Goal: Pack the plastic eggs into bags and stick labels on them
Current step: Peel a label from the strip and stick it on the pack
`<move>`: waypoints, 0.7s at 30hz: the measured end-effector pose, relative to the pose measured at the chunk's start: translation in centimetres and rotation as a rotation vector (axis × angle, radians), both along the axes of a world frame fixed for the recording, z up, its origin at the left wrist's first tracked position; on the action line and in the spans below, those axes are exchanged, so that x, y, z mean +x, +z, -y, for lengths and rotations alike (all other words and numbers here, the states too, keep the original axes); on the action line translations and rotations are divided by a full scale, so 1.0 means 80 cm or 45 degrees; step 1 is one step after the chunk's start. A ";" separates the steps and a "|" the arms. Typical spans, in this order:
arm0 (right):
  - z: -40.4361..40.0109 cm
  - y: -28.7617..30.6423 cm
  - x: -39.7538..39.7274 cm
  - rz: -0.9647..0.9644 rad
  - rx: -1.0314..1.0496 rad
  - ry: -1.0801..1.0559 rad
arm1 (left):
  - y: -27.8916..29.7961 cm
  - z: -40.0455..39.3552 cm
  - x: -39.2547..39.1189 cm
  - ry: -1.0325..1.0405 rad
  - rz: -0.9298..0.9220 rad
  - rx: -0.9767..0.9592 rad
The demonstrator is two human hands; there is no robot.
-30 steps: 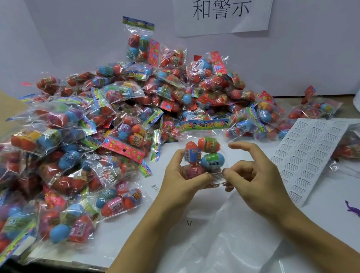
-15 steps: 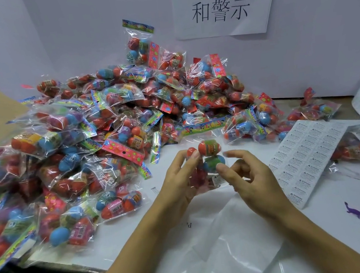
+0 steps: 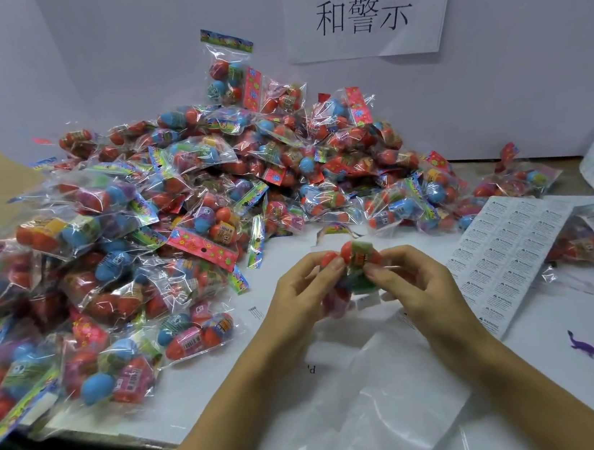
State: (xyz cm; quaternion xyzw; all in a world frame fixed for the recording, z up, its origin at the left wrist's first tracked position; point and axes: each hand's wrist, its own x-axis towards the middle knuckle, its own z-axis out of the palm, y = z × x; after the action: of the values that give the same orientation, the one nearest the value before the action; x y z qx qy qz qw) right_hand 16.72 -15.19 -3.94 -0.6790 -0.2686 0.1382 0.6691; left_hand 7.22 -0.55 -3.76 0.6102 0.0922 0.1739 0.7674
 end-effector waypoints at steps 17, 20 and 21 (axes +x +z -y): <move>-0.001 -0.009 0.013 -0.006 0.156 0.043 | -0.003 0.002 0.002 0.035 -0.055 0.126; 0.001 -0.012 0.013 0.077 0.096 0.017 | -0.004 0.003 0.003 0.018 -0.056 0.079; 0.002 -0.012 0.012 0.118 0.056 -0.003 | -0.005 0.003 0.003 0.025 -0.060 0.080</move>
State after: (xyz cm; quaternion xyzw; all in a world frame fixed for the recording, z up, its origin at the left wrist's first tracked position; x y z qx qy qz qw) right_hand 17.70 -15.32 -4.93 -0.6701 -0.3015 0.0999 0.6709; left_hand 7.44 -0.77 -4.14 0.6371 0.1107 0.1697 0.7437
